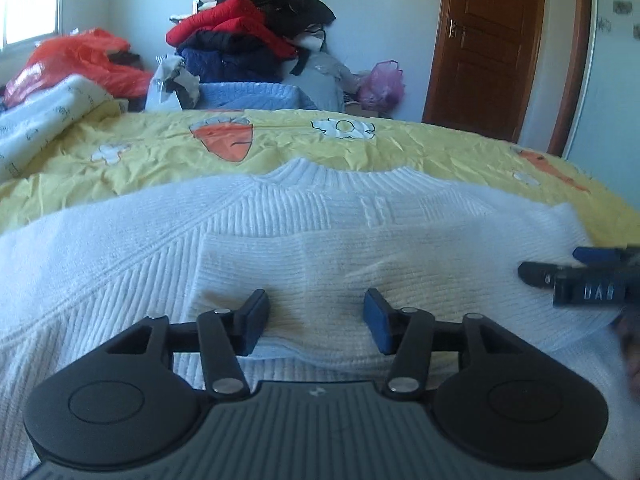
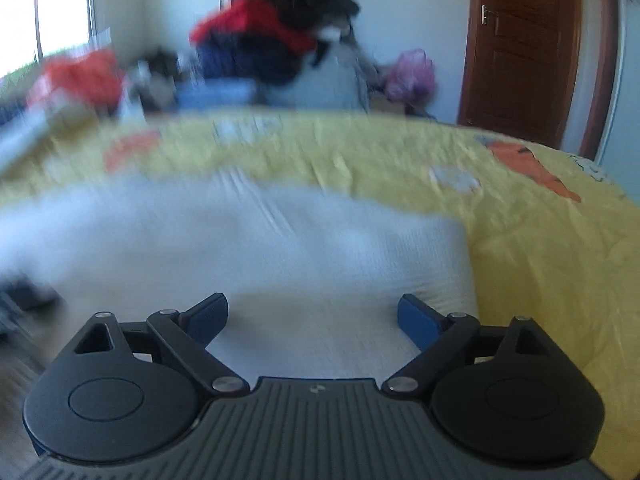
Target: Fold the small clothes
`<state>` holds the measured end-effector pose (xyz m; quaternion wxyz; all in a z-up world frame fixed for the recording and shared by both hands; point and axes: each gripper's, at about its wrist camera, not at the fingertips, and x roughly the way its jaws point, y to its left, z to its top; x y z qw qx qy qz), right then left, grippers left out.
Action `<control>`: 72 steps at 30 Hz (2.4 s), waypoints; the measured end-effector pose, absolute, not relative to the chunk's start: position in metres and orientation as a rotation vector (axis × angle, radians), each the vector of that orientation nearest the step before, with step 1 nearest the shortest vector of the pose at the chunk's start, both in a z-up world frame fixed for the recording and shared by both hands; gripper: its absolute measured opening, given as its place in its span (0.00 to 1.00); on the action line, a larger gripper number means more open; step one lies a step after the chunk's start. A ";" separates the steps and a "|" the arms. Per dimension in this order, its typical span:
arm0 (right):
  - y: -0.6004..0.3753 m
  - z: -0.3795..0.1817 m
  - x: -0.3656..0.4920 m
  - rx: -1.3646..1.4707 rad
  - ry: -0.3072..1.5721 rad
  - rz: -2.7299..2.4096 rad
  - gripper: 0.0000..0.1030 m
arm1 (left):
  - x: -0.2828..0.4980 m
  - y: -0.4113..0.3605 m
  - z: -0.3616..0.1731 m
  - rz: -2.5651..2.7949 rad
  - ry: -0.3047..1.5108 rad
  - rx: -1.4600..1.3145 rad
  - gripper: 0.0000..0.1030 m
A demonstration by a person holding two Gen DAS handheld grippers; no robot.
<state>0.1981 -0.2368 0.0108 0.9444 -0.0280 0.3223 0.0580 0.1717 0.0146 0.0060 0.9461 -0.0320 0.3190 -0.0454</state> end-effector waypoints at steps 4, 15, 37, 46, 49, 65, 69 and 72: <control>-0.242 0.005 0.194 -0.015 0.634 0.139 0.97 | 0.175 0.023 0.004 -0.112 0.642 -0.131 0.51; -0.243 0.005 0.195 -0.014 0.633 0.138 0.97 | 0.068 0.129 0.045 0.109 0.350 -0.402 0.74; -0.242 0.006 0.196 -0.015 0.629 0.138 0.97 | -0.023 0.428 0.008 0.752 0.175 -1.028 0.50; -0.243 0.006 0.195 -0.011 0.627 0.139 0.97 | -0.007 0.407 0.031 0.802 0.173 -0.858 0.08; -0.242 0.006 0.195 -0.010 0.627 0.140 0.97 | 0.013 0.367 0.059 0.725 0.119 -0.715 0.08; -0.246 0.007 0.194 0.024 0.620 0.150 0.97 | 0.135 0.050 0.012 -0.103 0.653 -0.229 0.13; -0.248 0.007 0.195 0.036 0.619 0.155 0.97 | 0.116 0.064 0.024 -0.207 0.605 -0.285 0.38; -0.249 0.007 0.195 0.042 0.618 0.157 0.98 | 0.099 0.081 0.034 -0.169 0.505 -0.306 0.77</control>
